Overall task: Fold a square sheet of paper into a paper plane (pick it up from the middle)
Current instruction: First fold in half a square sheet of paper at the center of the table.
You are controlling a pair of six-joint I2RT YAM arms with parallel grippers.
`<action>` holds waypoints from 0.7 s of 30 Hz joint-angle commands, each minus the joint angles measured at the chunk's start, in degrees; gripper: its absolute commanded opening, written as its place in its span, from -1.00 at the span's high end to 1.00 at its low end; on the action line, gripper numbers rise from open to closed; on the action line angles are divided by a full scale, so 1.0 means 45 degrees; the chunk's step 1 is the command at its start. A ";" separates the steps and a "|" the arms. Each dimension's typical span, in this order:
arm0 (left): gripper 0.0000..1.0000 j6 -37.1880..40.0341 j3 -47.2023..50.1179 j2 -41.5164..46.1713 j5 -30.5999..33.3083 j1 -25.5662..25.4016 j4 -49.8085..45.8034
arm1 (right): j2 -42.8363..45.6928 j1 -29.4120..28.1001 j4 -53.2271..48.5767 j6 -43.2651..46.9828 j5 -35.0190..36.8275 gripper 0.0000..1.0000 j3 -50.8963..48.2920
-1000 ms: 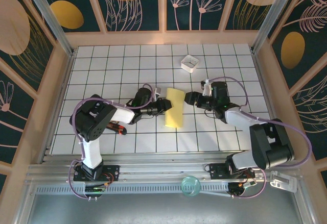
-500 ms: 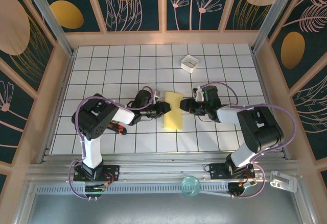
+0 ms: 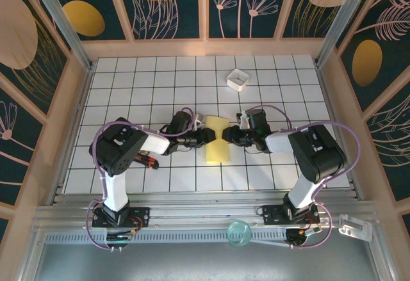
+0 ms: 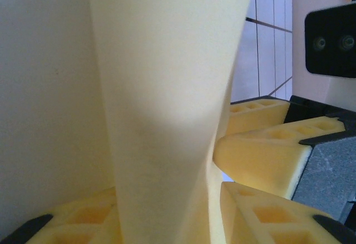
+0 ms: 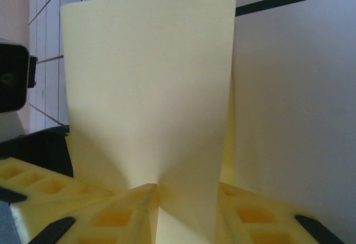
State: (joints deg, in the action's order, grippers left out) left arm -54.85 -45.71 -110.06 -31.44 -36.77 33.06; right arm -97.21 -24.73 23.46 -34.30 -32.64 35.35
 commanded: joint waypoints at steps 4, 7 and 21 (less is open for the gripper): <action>-0.01 0.1182 -0.0359 0.0206 0.1175 0.0125 -0.2161 | -0.0394 -0.0226 0.0763 -0.0542 0.0319 0.50 0.0196; -0.10 0.1324 -0.0392 0.0278 0.1284 0.0119 -0.2510 | -0.0516 -0.0260 0.1013 -0.0767 0.0262 0.52 0.0171; 0.18 0.2266 -0.0866 0.0357 0.2452 0.0124 -0.4259 | -0.0984 -0.0285 0.0851 -0.0683 0.0281 0.52 0.0832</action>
State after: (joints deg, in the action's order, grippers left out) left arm -47.79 -49.15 -108.07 -25.98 -37.19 21.45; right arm -100.57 -25.52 26.65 -37.06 -31.83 37.43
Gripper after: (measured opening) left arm 0.424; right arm 0.239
